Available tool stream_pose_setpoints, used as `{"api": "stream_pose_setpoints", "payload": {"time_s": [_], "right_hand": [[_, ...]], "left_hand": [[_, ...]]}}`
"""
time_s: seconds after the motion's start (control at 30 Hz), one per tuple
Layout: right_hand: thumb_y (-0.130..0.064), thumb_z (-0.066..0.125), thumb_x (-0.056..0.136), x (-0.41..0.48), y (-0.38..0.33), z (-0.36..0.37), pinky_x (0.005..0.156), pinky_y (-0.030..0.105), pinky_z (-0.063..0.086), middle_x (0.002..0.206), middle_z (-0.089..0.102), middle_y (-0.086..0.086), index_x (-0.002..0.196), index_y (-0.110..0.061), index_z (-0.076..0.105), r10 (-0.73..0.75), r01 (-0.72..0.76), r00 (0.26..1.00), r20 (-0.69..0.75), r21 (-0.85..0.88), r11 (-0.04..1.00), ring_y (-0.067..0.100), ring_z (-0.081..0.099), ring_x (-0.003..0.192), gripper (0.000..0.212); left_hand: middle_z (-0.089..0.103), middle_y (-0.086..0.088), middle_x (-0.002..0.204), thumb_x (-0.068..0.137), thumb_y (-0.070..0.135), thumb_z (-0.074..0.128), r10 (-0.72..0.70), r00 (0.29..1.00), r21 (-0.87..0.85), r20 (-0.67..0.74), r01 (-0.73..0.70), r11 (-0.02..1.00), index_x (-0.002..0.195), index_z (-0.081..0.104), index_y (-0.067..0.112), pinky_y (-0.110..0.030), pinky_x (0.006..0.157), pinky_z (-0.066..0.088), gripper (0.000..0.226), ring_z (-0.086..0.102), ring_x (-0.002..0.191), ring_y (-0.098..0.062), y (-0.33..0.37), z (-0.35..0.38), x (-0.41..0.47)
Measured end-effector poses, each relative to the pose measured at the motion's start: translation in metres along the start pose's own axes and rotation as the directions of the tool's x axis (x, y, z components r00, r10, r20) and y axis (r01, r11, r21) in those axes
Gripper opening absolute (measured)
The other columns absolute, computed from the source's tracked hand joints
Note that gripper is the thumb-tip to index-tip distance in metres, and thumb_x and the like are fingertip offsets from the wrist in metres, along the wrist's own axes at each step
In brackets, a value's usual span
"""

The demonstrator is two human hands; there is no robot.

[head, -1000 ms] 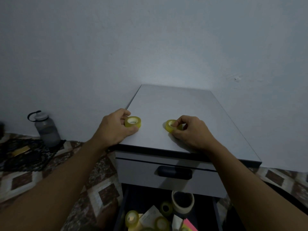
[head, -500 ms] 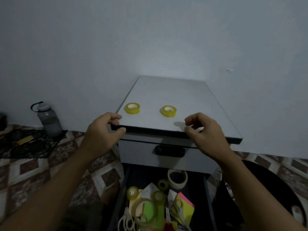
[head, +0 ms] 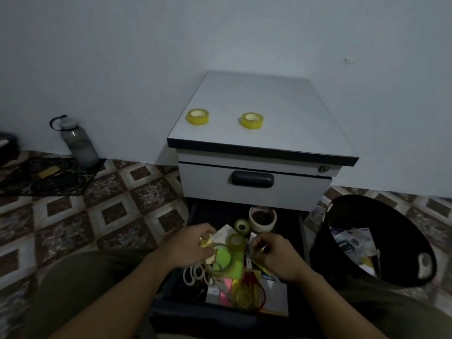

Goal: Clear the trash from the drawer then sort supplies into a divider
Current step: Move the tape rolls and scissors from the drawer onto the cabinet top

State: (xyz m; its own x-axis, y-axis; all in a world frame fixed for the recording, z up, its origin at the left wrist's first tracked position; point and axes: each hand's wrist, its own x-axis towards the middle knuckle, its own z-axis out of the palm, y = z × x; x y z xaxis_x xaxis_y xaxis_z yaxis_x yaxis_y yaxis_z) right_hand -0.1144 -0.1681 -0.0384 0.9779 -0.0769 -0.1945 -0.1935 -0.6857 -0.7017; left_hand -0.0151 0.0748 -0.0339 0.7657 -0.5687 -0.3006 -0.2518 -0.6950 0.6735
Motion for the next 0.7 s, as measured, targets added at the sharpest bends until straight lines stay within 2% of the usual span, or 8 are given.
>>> {"api": "stream_pose_setpoints", "payload": {"time_s": [0.1, 0.17, 0.23, 0.3, 0.37, 0.5, 0.6, 0.7], "right_hand": [[-0.017, 0.069, 0.079, -0.009, 0.017, 0.023, 0.074, 0.014, 0.047, 0.094, 0.067, -0.012, 0.093, -0.03, 0.066, 0.025, 0.0, 0.971, 0.237, -0.107, 0.994, 0.003, 0.061, 0.084, 0.02], [-0.019, 0.069, 0.078, -0.01, 0.021, 0.032, 0.08, 0.02, 0.049, 0.099, 0.067, -0.009, 0.103, -0.024, 0.069, 0.042, 0.004, 0.947, 0.318, -0.142, 0.99, 0.008, 0.063, 0.093, 0.026], [-0.019, 0.068, 0.078, -0.01, 0.02, 0.038, 0.079, 0.024, 0.049, 0.097, 0.064, -0.008, 0.105, -0.021, 0.069, 0.049, 0.007, 0.946, 0.321, -0.17, 0.985, 0.01, 0.061, 0.092, 0.027], [-0.022, 0.067, 0.078, -0.009, 0.021, 0.042, 0.078, 0.027, 0.049, 0.098, 0.064, -0.006, 0.102, -0.022, 0.068, 0.044, 0.019, 0.948, 0.315, -0.193, 0.981, 0.013, 0.06, 0.091, 0.024], [-0.028, 0.066, 0.076, -0.009, 0.023, 0.045, 0.077, 0.031, 0.052, 0.1, 0.067, -0.002, 0.096, -0.025, 0.066, 0.048, 0.025, 0.947, 0.319, -0.219, 0.976, 0.018, 0.062, 0.091, 0.02], [-0.031, 0.064, 0.078, -0.007, 0.023, 0.05, 0.078, 0.038, 0.054, 0.1, 0.068, 0.006, 0.093, -0.017, 0.067, 0.055, 0.043, 0.946, 0.32, -0.291, 0.956, 0.025, 0.062, 0.092, 0.021], [-0.022, 0.063, 0.081, -0.004, 0.022, 0.053, 0.079, 0.036, 0.052, 0.104, 0.068, 0.008, 0.096, -0.014, 0.068, 0.064, 0.036, 0.95, 0.307, -0.307, 0.951, 0.025, 0.062, 0.096, 0.017], [-0.016, 0.061, 0.078, 0.002, 0.024, 0.052, 0.079, 0.039, 0.053, 0.1, 0.069, 0.009, 0.094, -0.01, 0.068, 0.076, 0.008, 0.951, 0.3, -0.271, 0.963, 0.026, 0.063, 0.093, 0.019]], "left_hand": [[0.053, 0.008, 0.132, 0.086, 0.03, 0.069, -0.006, 0.999, 0.114, 0.038, 0.002, 0.993, 0.138, 0.05, 0.028, -0.022, 0.09, 0.045, 0.055, 0.054, 0.113, -0.01, -0.01, 0.014, 0.009], [0.052, 0.007, 0.131, 0.087, 0.027, 0.067, -0.008, 1.0, 0.177, 0.018, 0.004, 0.984, 0.139, 0.049, 0.025, -0.02, 0.086, 0.04, 0.055, 0.053, 0.114, -0.012, -0.014, 0.02, 0.014], [0.057, 0.004, 0.122, 0.088, 0.025, 0.066, -0.022, 1.0, 0.201, -0.005, 0.023, 0.979, 0.132, 0.052, 0.025, -0.023, 0.083, 0.044, 0.047, 0.057, 0.11, -0.015, -0.018, 0.022, 0.019], [0.061, 0.002, 0.116, 0.088, 0.023, 0.066, -0.067, 0.997, 0.153, -0.026, 0.071, 0.986, 0.128, 0.053, 0.025, -0.028, 0.083, 0.051, 0.042, 0.06, 0.103, -0.016, -0.022, 0.025, 0.025], [0.063, -0.001, 0.12, 0.088, 0.026, 0.067, -0.122, 0.992, 0.109, -0.038, 0.126, 0.986, 0.13, 0.052, 0.025, -0.028, 0.082, 0.054, 0.045, 0.062, 0.1, -0.016, -0.025, 0.027, 0.033], [0.048, -0.008, 0.144, 0.091, 0.025, 0.066, -0.206, 0.979, 0.19, -0.007, 0.203, 0.96, 0.153, 0.027, 0.017, -0.024, 0.087, 0.047, 0.074, 0.052, 0.124, -0.024, -0.016, 0.027, 0.053], [0.04, -0.014, 0.15, 0.091, 0.018, 0.063, -0.26, 0.965, 0.307, 0.027, 0.24, 0.921, 0.157, 0.015, 0.015, -0.032, 0.098, 0.047, 0.082, 0.048, 0.131, -0.028, -0.012, 0.028, 0.068], [0.039, -0.016, 0.15, 0.092, 0.017, 0.063, -0.28, 0.959, 0.412, 0.052, 0.235, 0.88, 0.157, 0.015, 0.015, -0.034, 0.101, 0.044, 0.081, 0.046, 0.133, -0.03, -0.014, 0.031, 0.078]]}}
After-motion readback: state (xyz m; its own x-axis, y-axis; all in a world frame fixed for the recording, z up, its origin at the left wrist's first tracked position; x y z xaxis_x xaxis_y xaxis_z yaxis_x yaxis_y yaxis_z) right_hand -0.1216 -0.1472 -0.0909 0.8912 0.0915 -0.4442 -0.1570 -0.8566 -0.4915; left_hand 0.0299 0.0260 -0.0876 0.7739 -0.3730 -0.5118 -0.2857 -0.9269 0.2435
